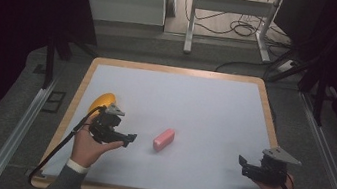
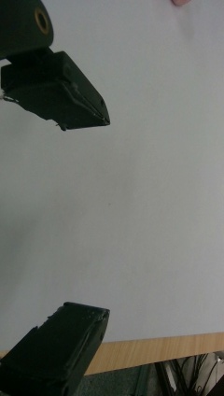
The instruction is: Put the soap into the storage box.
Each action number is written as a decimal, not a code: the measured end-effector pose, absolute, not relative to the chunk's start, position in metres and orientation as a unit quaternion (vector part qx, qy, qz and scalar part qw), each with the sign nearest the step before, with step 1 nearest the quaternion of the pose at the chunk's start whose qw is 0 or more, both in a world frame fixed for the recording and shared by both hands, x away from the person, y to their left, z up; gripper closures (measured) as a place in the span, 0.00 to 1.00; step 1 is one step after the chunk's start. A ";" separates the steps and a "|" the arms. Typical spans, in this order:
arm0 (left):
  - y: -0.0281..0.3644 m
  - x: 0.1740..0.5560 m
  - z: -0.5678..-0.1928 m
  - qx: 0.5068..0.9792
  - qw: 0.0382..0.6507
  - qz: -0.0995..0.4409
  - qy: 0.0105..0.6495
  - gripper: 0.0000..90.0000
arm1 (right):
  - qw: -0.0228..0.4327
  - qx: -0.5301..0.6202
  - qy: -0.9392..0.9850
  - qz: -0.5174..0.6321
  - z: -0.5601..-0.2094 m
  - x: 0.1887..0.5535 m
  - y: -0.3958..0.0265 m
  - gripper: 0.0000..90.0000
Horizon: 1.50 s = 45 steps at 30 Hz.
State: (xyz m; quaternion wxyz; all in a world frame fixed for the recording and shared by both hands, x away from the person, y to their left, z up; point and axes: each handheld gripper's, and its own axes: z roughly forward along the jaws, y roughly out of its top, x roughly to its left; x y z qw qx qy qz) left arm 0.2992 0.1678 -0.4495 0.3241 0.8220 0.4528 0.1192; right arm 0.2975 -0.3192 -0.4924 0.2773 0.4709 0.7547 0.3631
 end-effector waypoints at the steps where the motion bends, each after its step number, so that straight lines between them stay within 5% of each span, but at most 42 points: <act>1: 0.167 0.300 -0.450 0.822 0.324 0.119 0.452 0.22 | 0.277 0.471 0.755 0.363 -0.492 0.298 -0.319 0.08; 45: 0.084 0.335 -0.460 0.854 0.294 0.101 0.418 0.22 | 0.278 0.469 0.759 0.356 -0.495 0.298 -0.317 0.08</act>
